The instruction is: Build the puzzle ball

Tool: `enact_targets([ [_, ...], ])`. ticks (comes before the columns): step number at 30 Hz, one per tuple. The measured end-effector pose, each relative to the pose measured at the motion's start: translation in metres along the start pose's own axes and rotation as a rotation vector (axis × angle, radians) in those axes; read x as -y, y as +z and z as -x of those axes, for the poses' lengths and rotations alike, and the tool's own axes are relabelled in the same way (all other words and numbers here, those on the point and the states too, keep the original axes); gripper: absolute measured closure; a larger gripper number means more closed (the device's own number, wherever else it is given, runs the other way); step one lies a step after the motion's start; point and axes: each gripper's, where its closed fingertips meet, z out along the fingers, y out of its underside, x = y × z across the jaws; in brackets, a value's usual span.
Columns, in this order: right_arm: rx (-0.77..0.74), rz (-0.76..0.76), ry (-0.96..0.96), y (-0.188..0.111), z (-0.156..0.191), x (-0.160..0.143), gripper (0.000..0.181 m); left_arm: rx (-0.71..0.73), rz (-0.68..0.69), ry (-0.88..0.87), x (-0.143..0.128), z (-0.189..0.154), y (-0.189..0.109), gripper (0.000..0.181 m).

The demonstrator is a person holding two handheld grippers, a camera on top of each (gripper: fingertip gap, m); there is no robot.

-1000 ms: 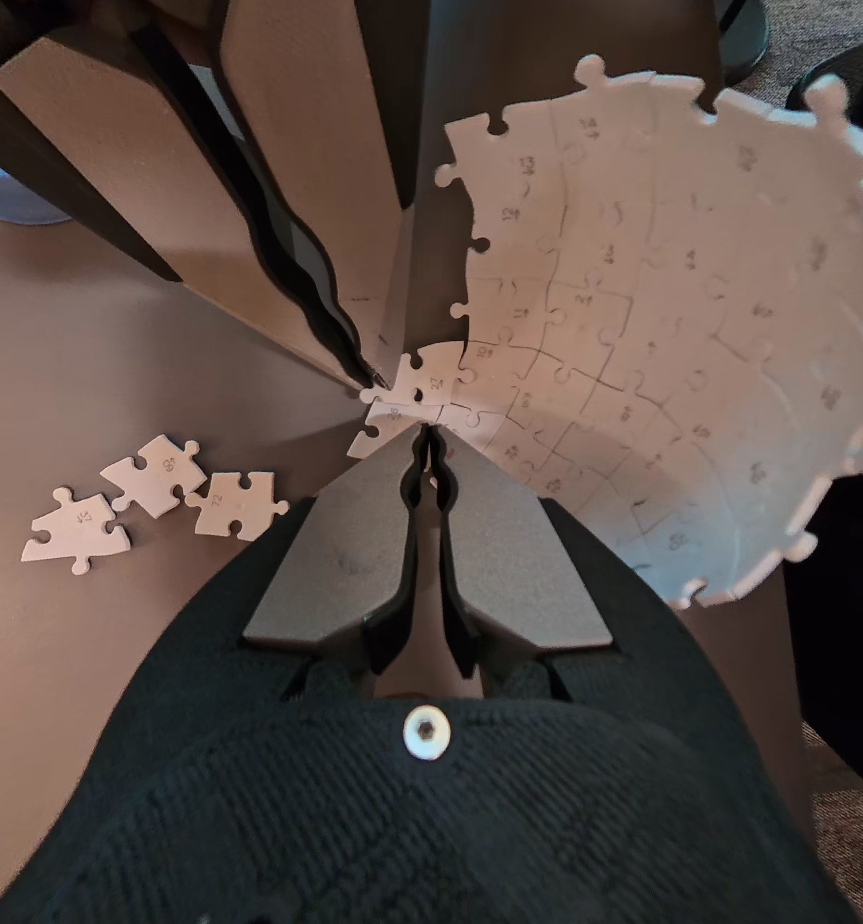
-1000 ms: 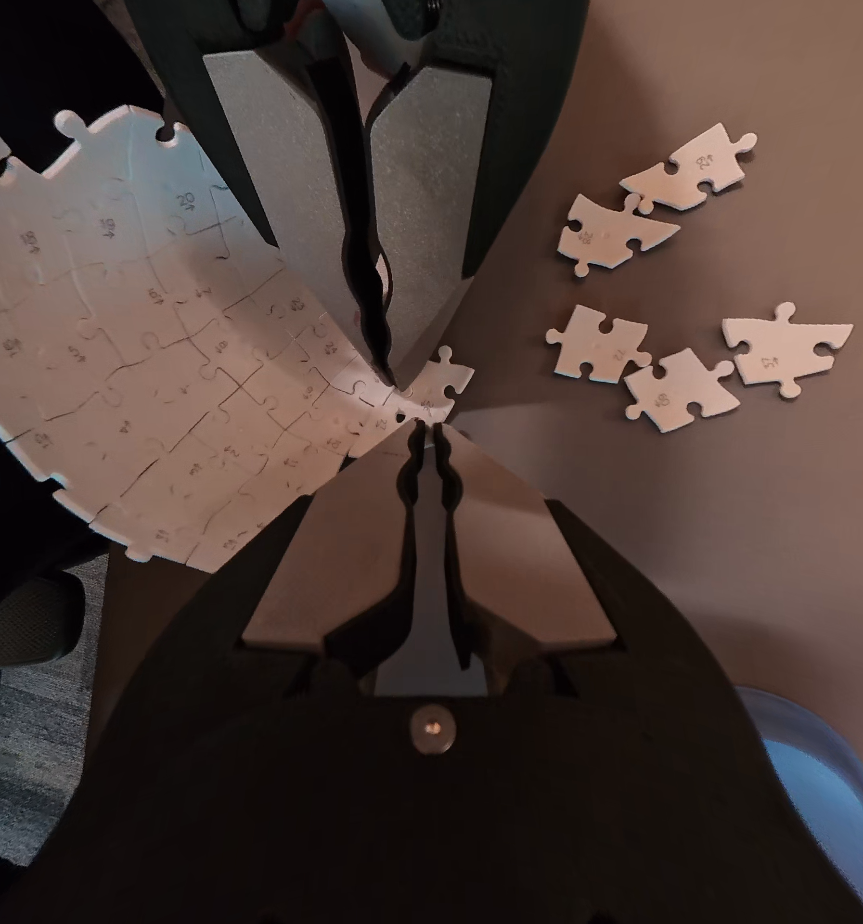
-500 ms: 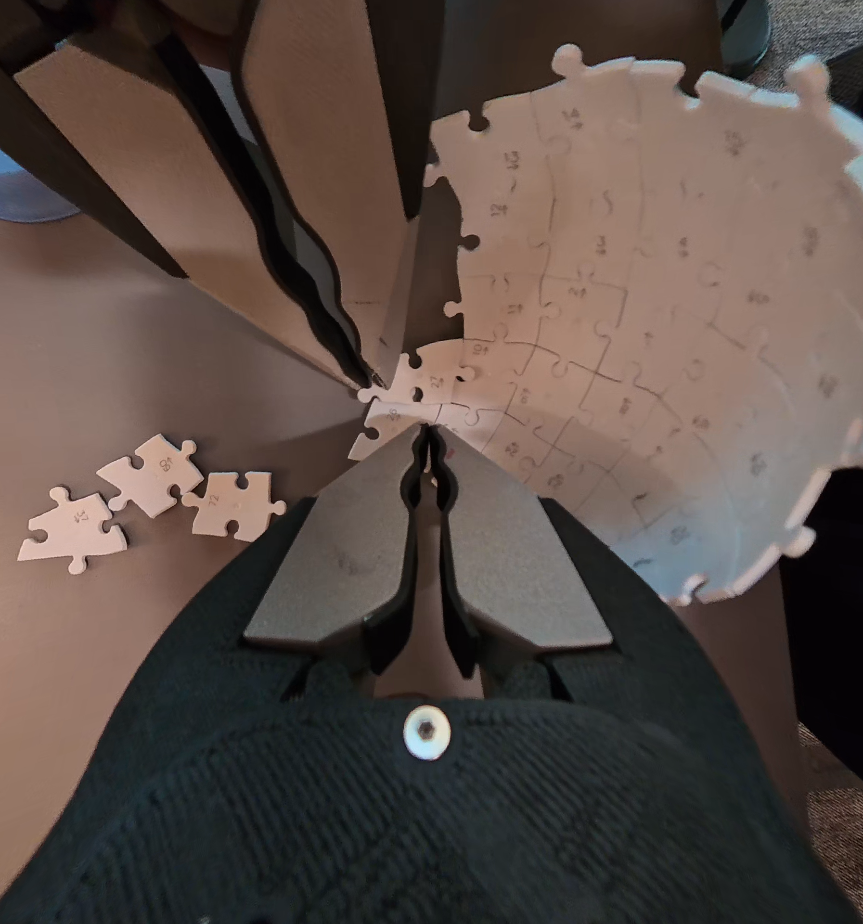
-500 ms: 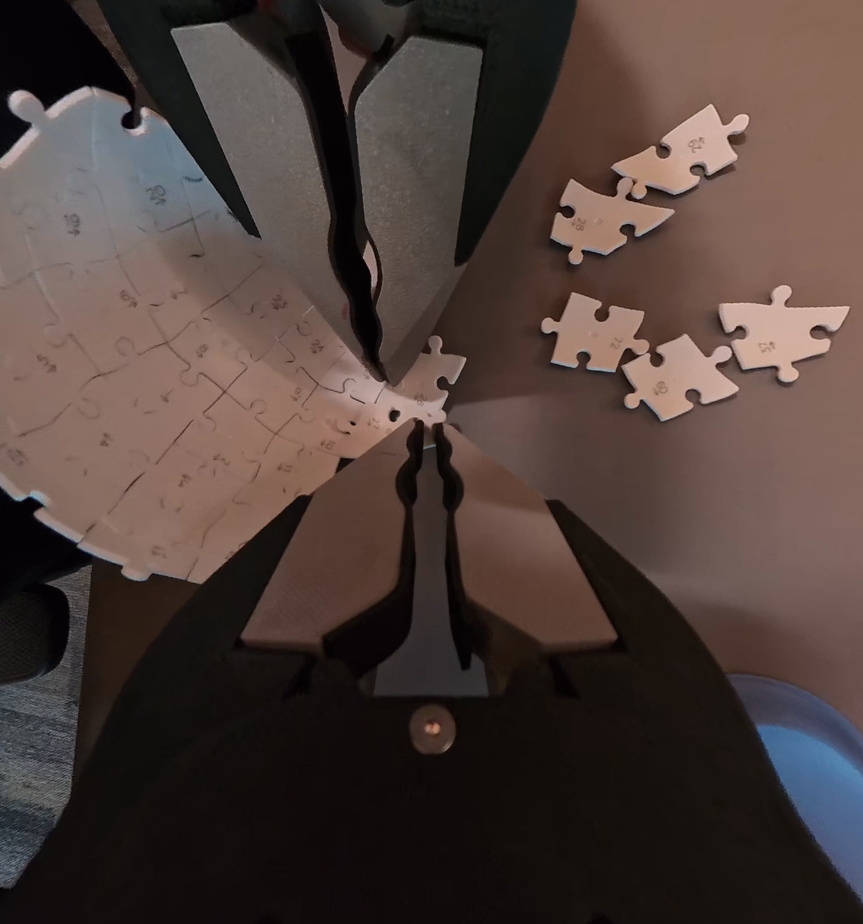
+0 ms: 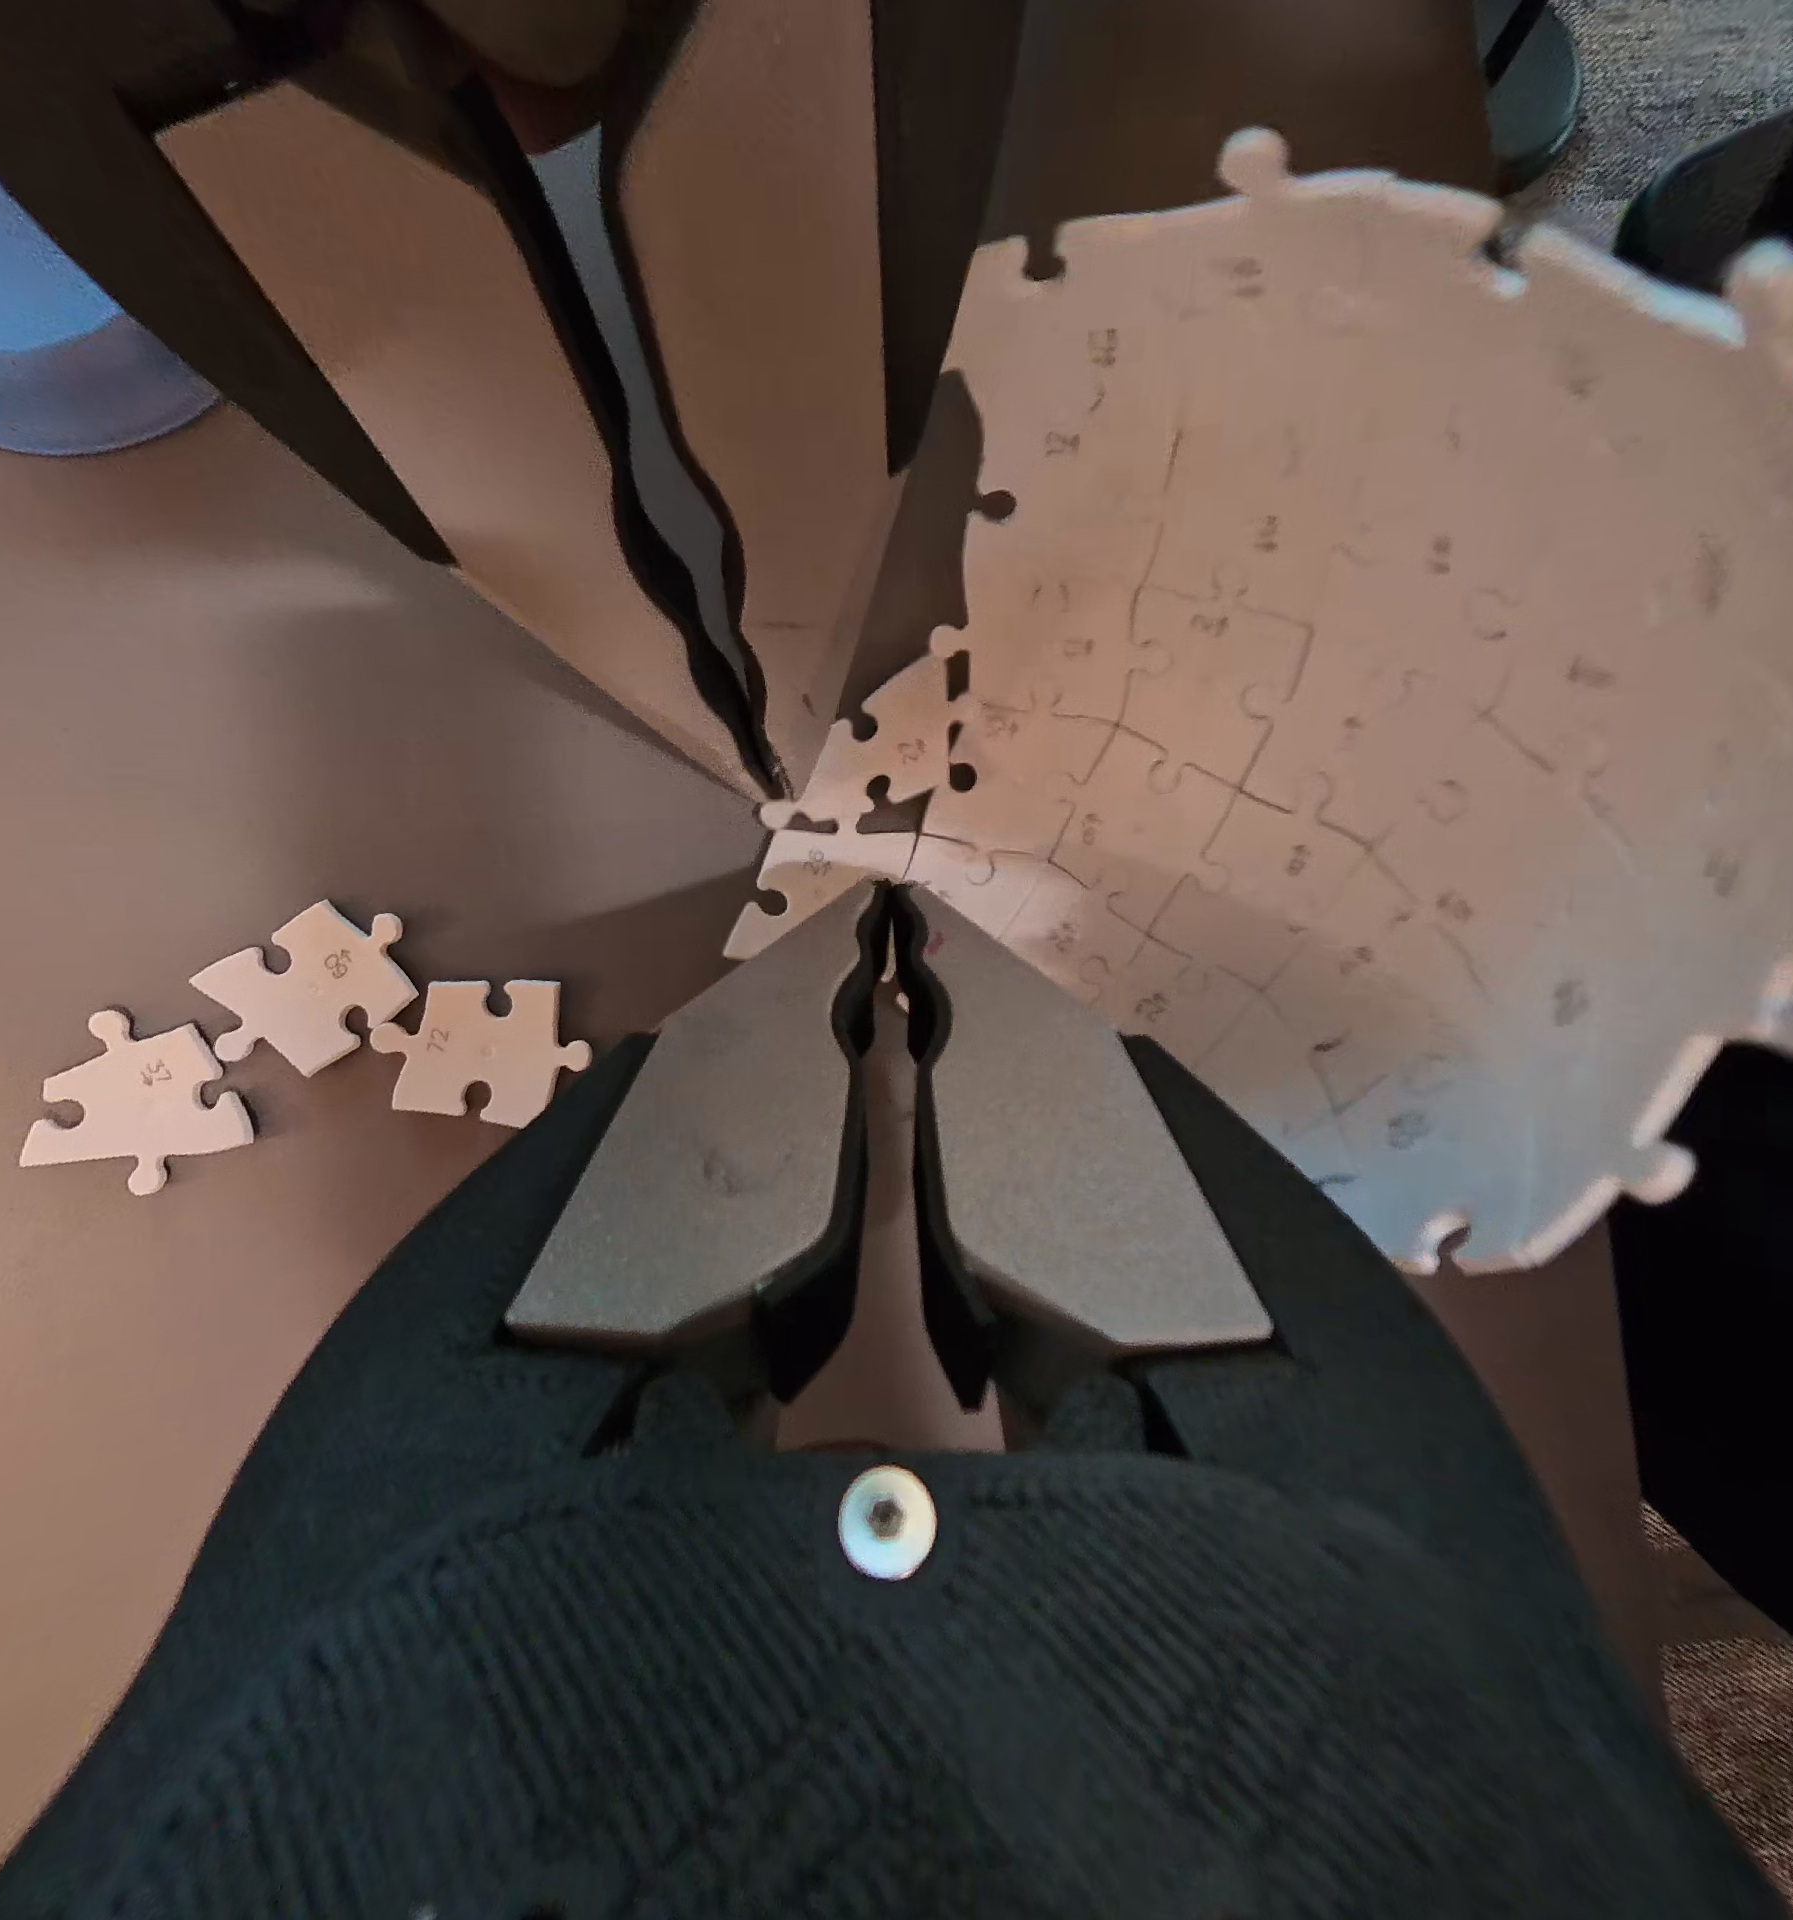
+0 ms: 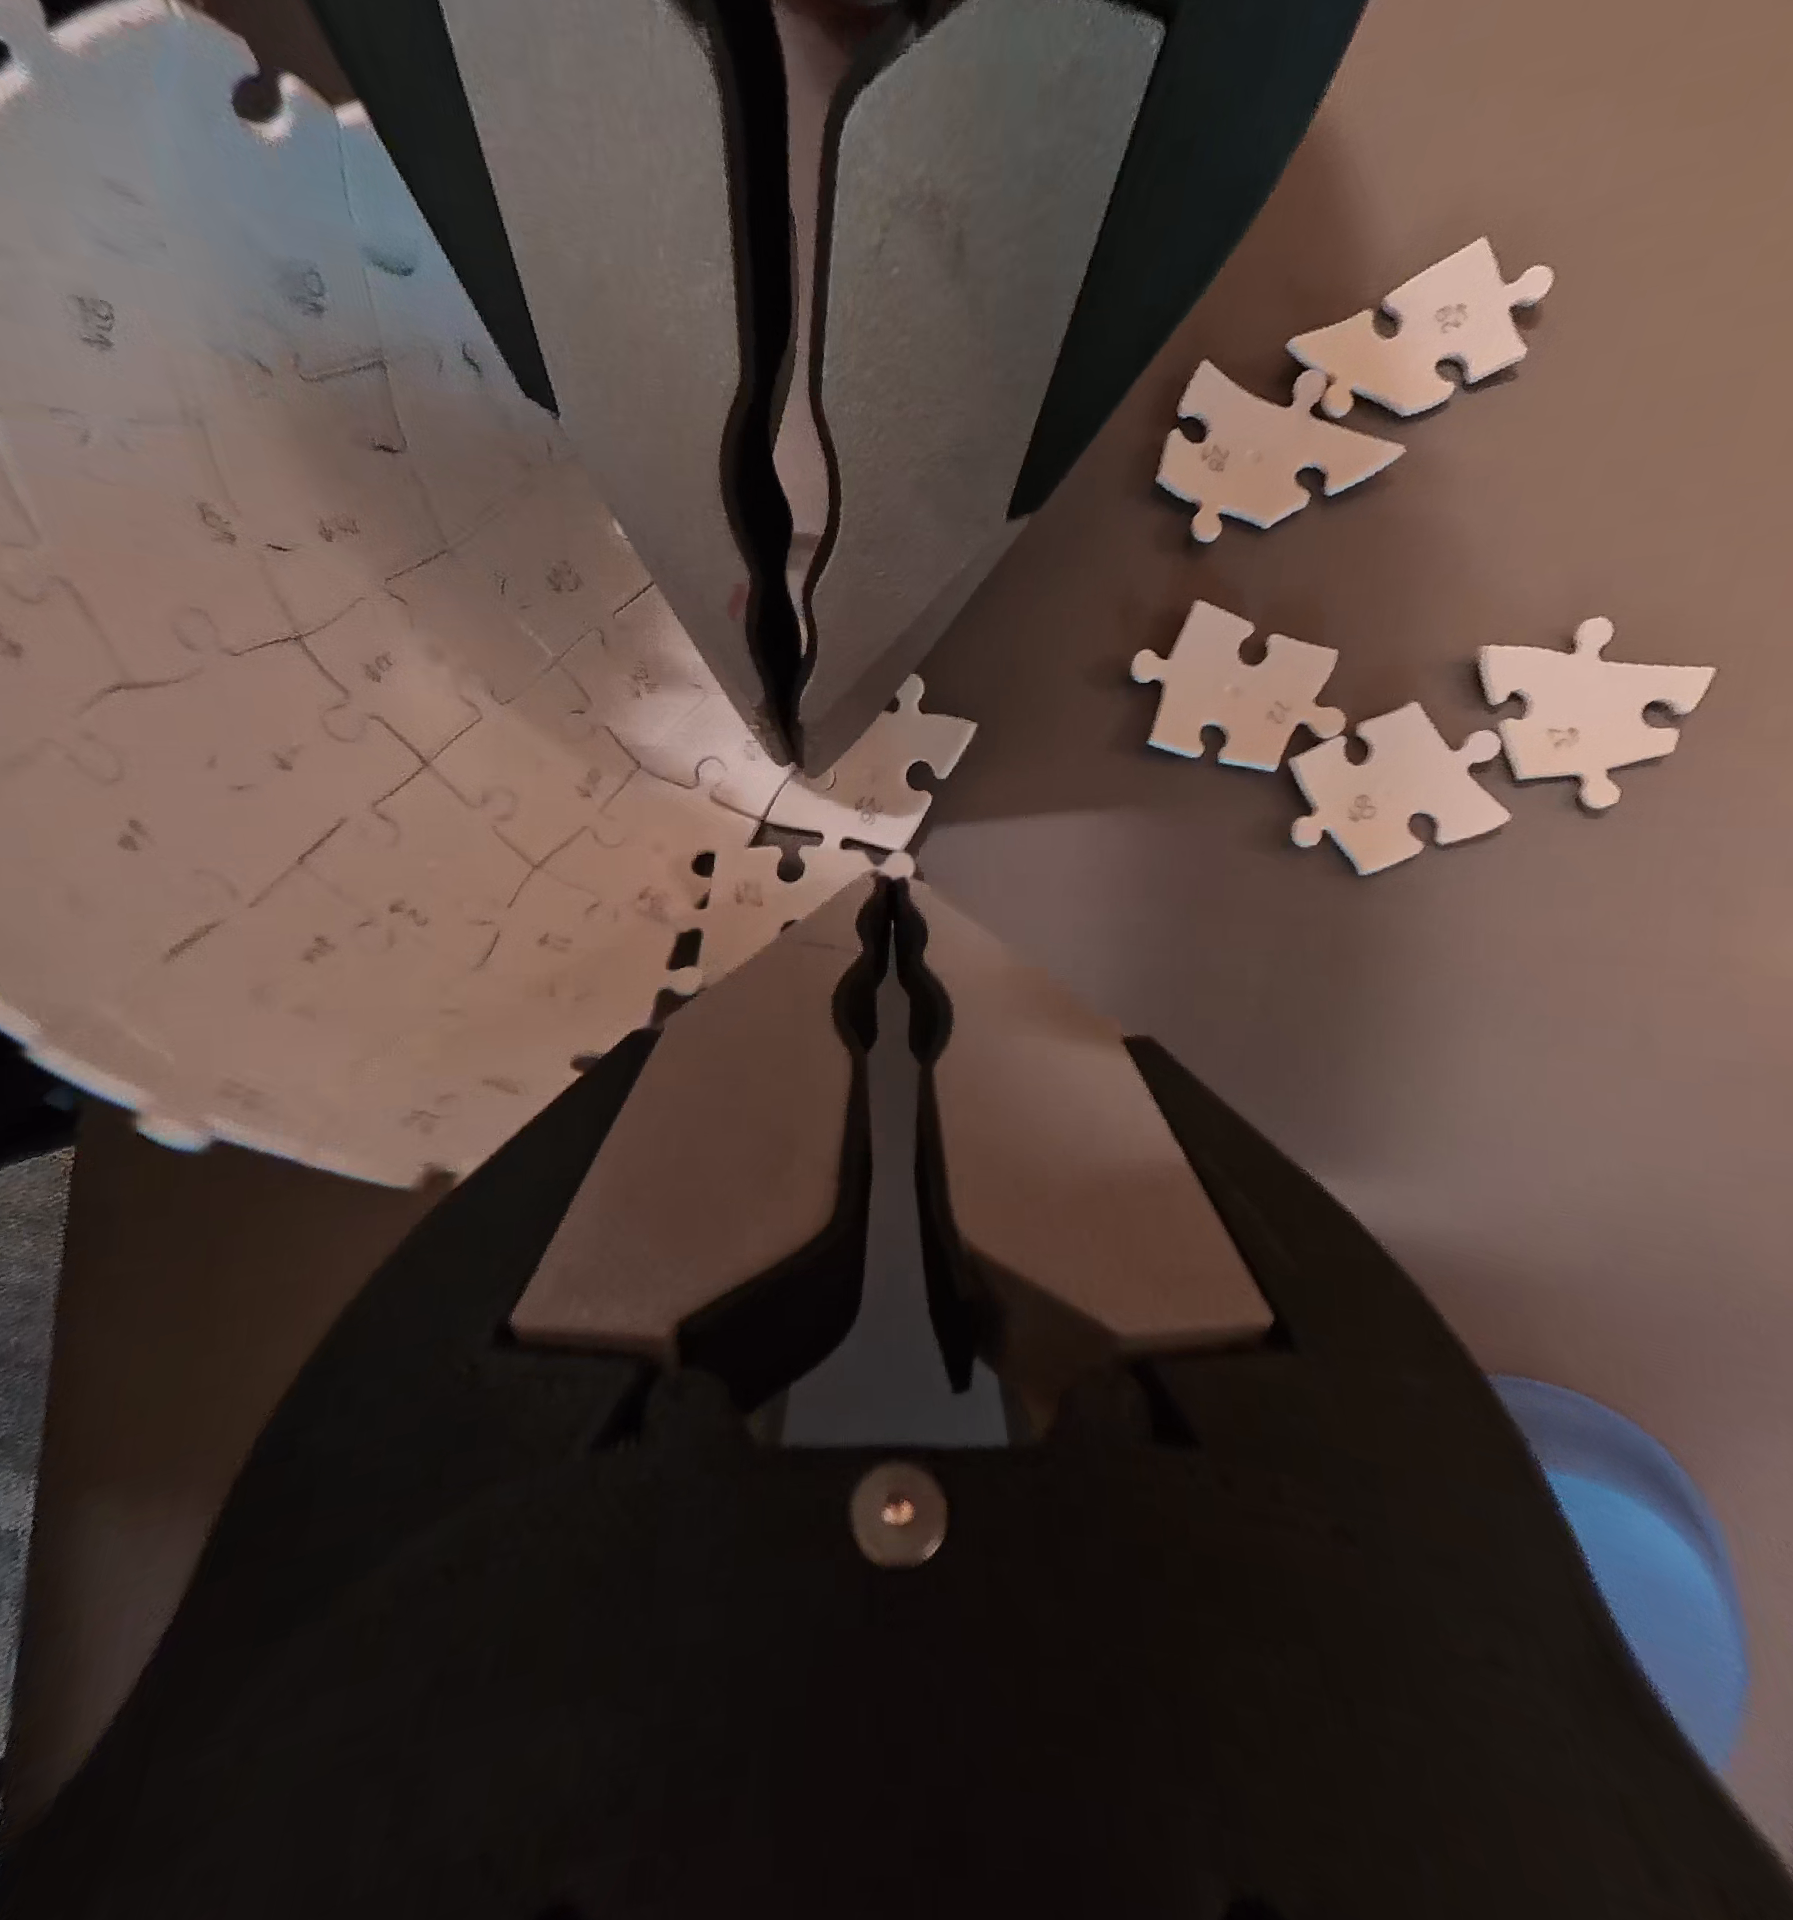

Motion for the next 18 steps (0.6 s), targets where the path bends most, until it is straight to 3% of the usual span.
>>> enact_targets([
  [9, 0.013, -0.013, 0.091, -0.003, -0.006, -0.004, 0.181, -0.001, -0.001, -0.007, 0.000, 0.000, 0.001, 0.181],
  [13, 0.031, -0.054, 0.108, -0.014, -0.011, -0.009, 0.159, 0.000, 0.002, -0.006, 0.000, 0.000, 0.001, 0.181],
  [18, 0.132, -0.193, 0.006, -0.037, 0.001, -0.005, 0.153, -0.002, -0.001, -0.008, 0.000, 0.000, 0.001, 0.181],
])
